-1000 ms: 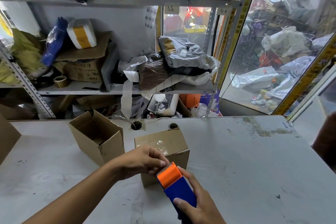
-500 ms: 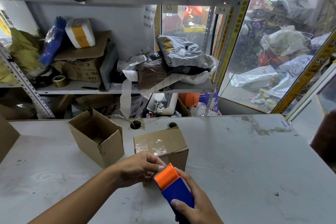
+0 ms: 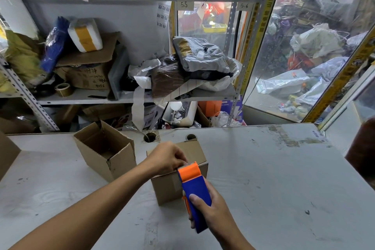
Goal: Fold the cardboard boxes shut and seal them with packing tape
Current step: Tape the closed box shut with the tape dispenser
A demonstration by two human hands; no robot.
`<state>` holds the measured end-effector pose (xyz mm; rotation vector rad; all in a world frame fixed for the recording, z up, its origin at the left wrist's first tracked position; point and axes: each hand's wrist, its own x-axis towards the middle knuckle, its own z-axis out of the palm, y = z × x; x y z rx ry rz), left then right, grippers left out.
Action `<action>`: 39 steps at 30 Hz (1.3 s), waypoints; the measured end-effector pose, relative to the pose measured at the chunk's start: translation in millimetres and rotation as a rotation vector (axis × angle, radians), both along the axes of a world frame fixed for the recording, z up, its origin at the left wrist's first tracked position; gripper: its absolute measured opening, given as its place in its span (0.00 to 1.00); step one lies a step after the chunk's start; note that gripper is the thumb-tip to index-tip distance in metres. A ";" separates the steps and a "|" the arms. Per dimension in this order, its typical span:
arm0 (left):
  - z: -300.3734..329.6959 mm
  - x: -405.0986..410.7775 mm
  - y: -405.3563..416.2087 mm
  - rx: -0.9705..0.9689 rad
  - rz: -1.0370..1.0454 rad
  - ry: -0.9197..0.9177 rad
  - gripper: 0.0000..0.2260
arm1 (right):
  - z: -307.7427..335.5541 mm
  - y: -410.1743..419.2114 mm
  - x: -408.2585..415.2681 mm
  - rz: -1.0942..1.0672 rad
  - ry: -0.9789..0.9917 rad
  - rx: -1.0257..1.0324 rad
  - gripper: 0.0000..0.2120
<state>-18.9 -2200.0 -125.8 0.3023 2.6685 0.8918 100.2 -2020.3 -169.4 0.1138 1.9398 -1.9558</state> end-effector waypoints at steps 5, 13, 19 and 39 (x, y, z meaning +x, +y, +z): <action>1.0 -13.4 0.1 0.040 0.051 -0.019 0.01 | -7.3 5.2 3.9 -0.034 -0.027 -0.049 0.19; 1.9 -29.0 -2.5 -0.023 0.040 0.000 0.03 | -13.4 1.4 5.0 -0.026 -0.070 -0.067 0.18; 11.4 -43.7 -15.6 -0.024 0.034 -0.004 0.02 | -20.7 -1.9 15.6 -0.014 -0.122 -0.091 0.18; -5.4 -51.3 -14.4 0.026 0.096 0.055 0.02 | -35.9 6.6 18.4 -0.068 -0.147 0.021 0.18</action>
